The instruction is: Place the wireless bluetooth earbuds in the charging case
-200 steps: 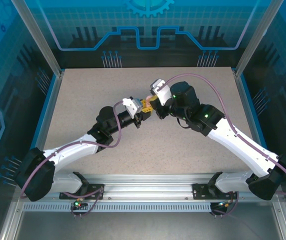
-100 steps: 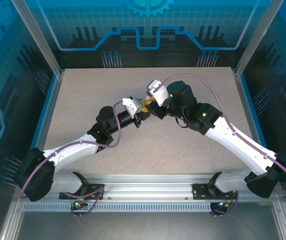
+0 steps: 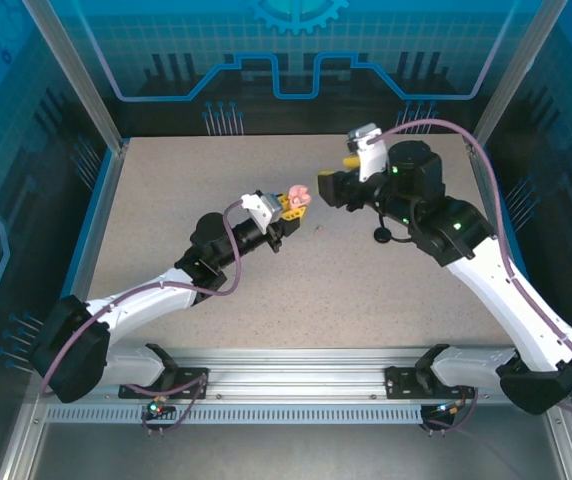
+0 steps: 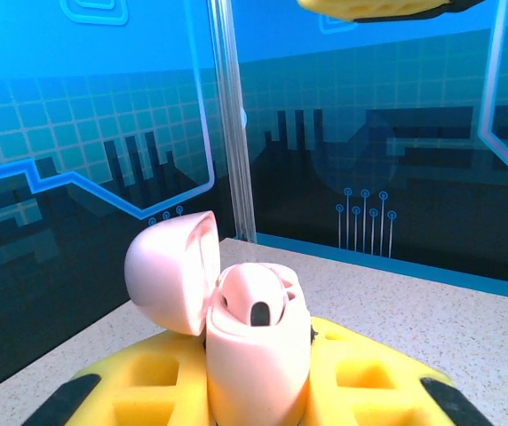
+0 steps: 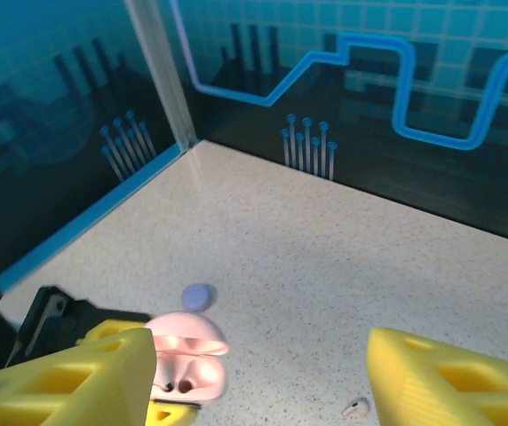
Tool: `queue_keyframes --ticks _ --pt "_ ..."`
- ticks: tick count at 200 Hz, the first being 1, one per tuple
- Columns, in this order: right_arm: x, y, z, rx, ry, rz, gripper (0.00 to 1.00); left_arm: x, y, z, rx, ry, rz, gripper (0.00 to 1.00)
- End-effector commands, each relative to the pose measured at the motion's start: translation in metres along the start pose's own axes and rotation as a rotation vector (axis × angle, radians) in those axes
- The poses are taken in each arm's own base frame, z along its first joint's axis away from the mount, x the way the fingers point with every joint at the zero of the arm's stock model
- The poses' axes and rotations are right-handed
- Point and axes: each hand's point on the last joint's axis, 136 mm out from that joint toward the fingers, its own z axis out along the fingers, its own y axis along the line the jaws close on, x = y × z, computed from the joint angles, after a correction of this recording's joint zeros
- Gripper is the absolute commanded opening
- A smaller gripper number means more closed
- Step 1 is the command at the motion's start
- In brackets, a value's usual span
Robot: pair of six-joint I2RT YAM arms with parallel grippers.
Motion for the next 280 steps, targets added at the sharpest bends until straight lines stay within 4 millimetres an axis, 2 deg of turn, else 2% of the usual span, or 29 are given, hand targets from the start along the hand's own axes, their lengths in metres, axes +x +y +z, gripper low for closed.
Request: queue_keyframes --ticks 1,23,47,95,121,152,190,280 --pt "0.015 -0.033 0.001 0.102 0.044 0.196 0.65 -0.023 0.009 -0.002 -0.052 -0.08 0.013 0.0" --pt "0.055 -0.069 0.017 0.225 0.165 0.35 0.65 -0.026 0.018 -0.004 -0.107 -0.098 0.022 0.0" --pt "0.106 -0.088 0.044 0.323 0.325 0.463 0.65 -0.031 0.027 -0.006 -0.151 -0.116 0.028 0.0" --pt "0.213 -0.11 0.105 0.492 0.589 0.683 0.63 -0.042 0.042 -0.01 -0.218 -0.159 0.024 0.0" --pt "0.252 -0.111 0.138 0.543 0.692 0.783 0.6 -0.047 0.045 -0.013 -0.231 -0.171 0.021 0.0" --pt "0.277 -0.11 0.164 0.633 0.765 0.834 0.59 -0.049 0.047 -0.018 -0.237 -0.18 0.016 0.0" --pt "0.296 -0.111 0.186 0.717 0.818 0.868 0.57 -0.052 0.048 -0.026 -0.248 -0.197 0.004 0.0" --pt "0.306 -0.111 0.209 0.83 0.873 0.825 0.5 -0.056 0.059 -0.04 -0.276 -0.222 -0.025 0.0"
